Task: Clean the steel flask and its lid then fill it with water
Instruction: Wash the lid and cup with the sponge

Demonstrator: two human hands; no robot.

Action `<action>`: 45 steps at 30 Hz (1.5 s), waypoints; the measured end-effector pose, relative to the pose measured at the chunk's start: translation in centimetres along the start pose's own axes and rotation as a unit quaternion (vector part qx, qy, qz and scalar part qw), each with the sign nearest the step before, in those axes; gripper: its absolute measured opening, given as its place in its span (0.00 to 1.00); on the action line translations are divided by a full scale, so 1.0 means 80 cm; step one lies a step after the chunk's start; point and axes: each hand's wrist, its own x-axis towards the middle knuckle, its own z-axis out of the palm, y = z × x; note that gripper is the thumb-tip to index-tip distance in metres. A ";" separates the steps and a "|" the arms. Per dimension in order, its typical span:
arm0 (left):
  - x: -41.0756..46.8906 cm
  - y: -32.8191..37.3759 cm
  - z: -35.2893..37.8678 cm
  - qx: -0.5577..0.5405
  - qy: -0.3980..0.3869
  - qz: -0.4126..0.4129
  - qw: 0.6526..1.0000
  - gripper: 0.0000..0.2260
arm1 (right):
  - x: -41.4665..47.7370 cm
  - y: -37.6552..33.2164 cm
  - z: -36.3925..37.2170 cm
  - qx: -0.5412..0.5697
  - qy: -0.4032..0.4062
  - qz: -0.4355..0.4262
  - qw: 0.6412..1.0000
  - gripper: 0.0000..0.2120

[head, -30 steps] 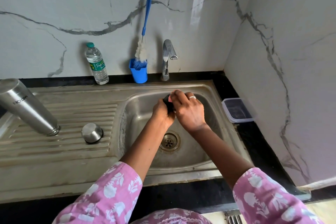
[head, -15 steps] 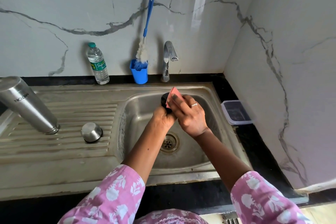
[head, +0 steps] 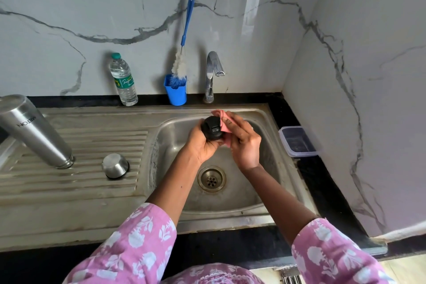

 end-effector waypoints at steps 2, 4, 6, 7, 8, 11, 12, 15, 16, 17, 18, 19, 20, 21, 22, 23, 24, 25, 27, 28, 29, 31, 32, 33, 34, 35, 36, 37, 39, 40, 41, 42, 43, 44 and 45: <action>-0.006 0.002 0.003 0.046 0.012 -0.010 0.999 0.21 | 0.009 -0.007 -0.006 0.016 -0.015 0.063 0.998 0.17; -0.008 0.006 0.004 0.115 0.028 0.009 0.993 0.18 | 0.018 -0.010 -0.011 0.010 -0.045 0.056 0.997 0.18; -0.005 0.012 0.002 0.207 0.052 0.056 0.975 0.14 | 0.025 -0.008 -0.012 -0.012 -0.085 0.036 0.996 0.15; -0.001 0.014 0.000 0.255 0.060 0.086 0.961 0.14 | 0.028 -0.008 -0.011 -0.026 -0.103 0.041 0.994 0.15; 0.006 0.014 -0.003 0.318 0.068 0.117 0.938 0.13 | 0.031 -0.008 -0.010 -0.039 -0.116 0.052 0.991 0.15; 0.013 0.014 -0.006 0.455 0.086 0.180 0.868 0.12 | 0.035 -0.017 -0.005 -0.071 -0.157 0.126 0.977 0.18; 0.013 0.014 -0.005 0.447 0.092 0.183 0.871 0.12 | 0.037 -0.024 -0.005 -0.086 -0.167 0.130 0.974 0.17; 0.018 0.015 -0.008 0.394 0.076 0.183 0.897 0.12 | 0.035 -0.034 -0.008 -0.172 -0.158 -0.014 0.972 0.15; 0.018 0.016 -0.008 0.388 0.066 0.182 0.901 0.13 | 0.033 -0.032 -0.009 -0.200 -0.156 -0.067 0.965 0.17; 0.019 0.015 -0.008 0.380 0.061 0.182 0.905 0.14 | 0.030 -0.028 -0.008 -0.221 -0.151 -0.108 0.958 0.17; 0.020 0.015 -0.008 0.371 0.064 0.181 0.909 0.15 | 0.026 -0.024 -0.007 -0.234 -0.146 -0.142 0.951 0.17; 0.019 0.014 -0.007 0.358 0.068 0.183 0.913 0.16 | 0.022 -0.020 -0.007 -0.245 -0.138 -0.167 0.945 0.17; 0.016 0.012 -0.005 0.347 0.071 0.182 0.917 0.16 | 0.019 -0.017 -0.008 -0.256 -0.126 -0.188 0.940 0.16; 0.015 0.010 -0.003 0.332 0.074 0.179 0.923 0.16 | 0.015 -0.013 -0.008 -0.267 -0.109 -0.207 0.935 0.16; 0.013 0.009 -0.001 0.317 0.075 0.176 0.929 0.17 | 0.014 -0.011 -0.008 -0.274 -0.097 -0.214 0.932 0.16; 0.014 0.007 -0.001 0.302 0.074 0.173 0.934 0.17 | 0.014 -0.011 -0.008 -0.272 -0.094 -0.203 0.936 0.15; 0.014 0.004 -0.001 0.294 0.070 0.176 0.937 0.17 | 0.014 -0.014 -0.008 -0.264 -0.098 -0.173 0.944 0.15; 0.014 0.002 -0.001 0.289 0.074 0.185 0.936 0.16 | 0.016 -0.016 -0.007 -0.250 -0.096 -0.136 0.954 0.15; 0.013 -0.002 0.000 0.291 0.091 0.207 0.930 0.14 | 0.028 -0.026 -0.008 -0.226 -0.112 -0.055 0.966 0.14; 0.013 -0.004 0.000 0.297 0.099 0.219 0.924 0.14 | 0.036 -0.030 -0.011 -0.218 -0.141 -0.009 0.966 0.13; 0.012 -0.005 -0.001 0.306 0.099 0.231 0.918 0.13 | 0.046 -0.033 -0.014 -0.219 -0.183 0.046 0.957 0.13; 0.008 -0.006 0.002 0.321 0.094 0.253 0.908 0.13 | 0.053 -0.027 -0.014 -0.231 -0.262 0.128 0.928 0.18; 0.006 -0.006 0.005 0.326 0.095 0.264 0.903 0.13 | 0.052 -0.022 -0.014 -0.214 -0.268 0.150 0.927 0.18; 0.005 -0.006 0.008 0.334 0.097 0.273 0.897 0.12 | 0.049 -0.022 -0.015 -0.182 -0.247 0.154 0.939 0.16; 0.005 -0.005 0.010 0.341 0.097 0.280 0.892 0.11 | 0.045 -0.023 -0.016 -0.158 -0.203 0.139 0.956 0.15; 0.005 -0.004 0.013 0.345 0.098 0.285 0.889 0.11 | 0.040 -0.026 -0.016 -0.151 -0.164 0.115 0.968 0.14; 0.005 -0.003 0.014 0.349 0.099 0.288 0.886 0.11 | 0.035 -0.024 -0.013 -0.157 -0.137 0.089 0.974 0.14; 0.006 -0.004 0.014 0.354 0.103 0.289 0.884 0.10 | 0.029 -0.021 -0.011 -0.174 -0.117 0.061 0.976 0.15; 0.007 -0.005 0.013 0.364 0.114 0.287 0.879 0.09 | 0.022 -0.015 -0.007 -0.214 -0.086 0.014 0.973 0.13; 0.007 -0.004 0.012 0.366 0.117 0.285 0.878 0.09 | 0.018 -0.013 -0.006 -0.224 -0.075 -0.016 0.972 0.13; 0.007 -0.003 0.012 0.363 0.120 0.280 0.880 0.08 | 0.014 -0.014 -0.007 -0.231 -0.071 -0.050 0.969 0.14; 0.008 -0.002 0.010 0.357 0.123 0.276 0.884 0.08 | 0.010 -0.015 -0.007 -0.240 -0.071 -0.085 0.964 0.15; 0.009 -0.001 0.010 0.351 0.123 0.272 0.888 0.08 | 0.007 -0.017 -0.009 -0.252 -0.075 -0.117 0.958 0.17; 0.009 -0.001 0.009 0.348 0.123 0.267 0.890 0.08 | 0.006 -0.017 -0.011 -0.262 -0.074 -0.139 0.952 0.18; 0.010 -0.001 0.009 0.346 0.124 0.263 0.892 0.09 | 0.008 -0.018 -0.012 -0.267 -0.073 -0.144 0.950 0.19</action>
